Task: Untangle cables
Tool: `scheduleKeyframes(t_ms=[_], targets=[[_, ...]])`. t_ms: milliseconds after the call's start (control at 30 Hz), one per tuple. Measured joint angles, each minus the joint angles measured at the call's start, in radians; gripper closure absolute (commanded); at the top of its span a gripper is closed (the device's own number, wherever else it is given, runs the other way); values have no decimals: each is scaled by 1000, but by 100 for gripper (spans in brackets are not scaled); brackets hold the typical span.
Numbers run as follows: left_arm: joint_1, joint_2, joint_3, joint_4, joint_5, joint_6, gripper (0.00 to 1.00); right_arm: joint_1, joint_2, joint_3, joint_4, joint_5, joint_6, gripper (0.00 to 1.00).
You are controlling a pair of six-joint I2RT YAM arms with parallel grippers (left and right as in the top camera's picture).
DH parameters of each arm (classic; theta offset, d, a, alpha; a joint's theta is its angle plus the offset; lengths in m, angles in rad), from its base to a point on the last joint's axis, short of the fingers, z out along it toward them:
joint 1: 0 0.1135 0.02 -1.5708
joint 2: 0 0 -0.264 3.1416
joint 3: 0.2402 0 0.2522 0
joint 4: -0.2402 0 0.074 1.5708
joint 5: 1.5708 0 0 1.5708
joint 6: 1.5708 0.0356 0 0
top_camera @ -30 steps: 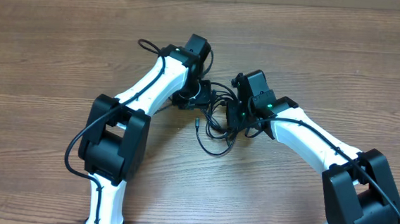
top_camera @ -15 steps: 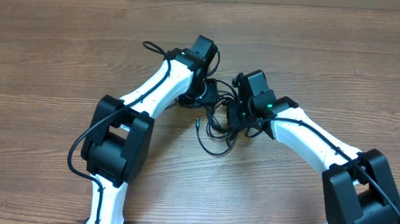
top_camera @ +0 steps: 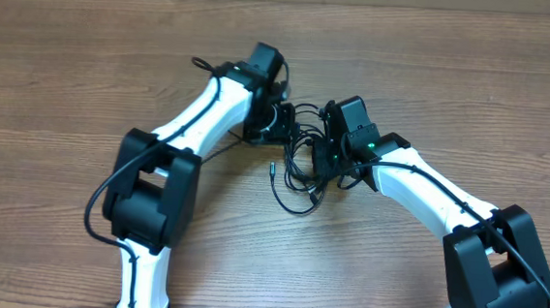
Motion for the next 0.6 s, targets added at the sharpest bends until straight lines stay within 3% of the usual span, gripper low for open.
scheduleKeyframes(t_ms=[400, 600], targets=[[167, -34, 5, -39, 354, 165, 96, 0, 0, 0, 16, -5, 0, 96], [226, -34, 5, -158, 355, 240, 96, 0, -2, 0, 17, -19, 0, 96]])
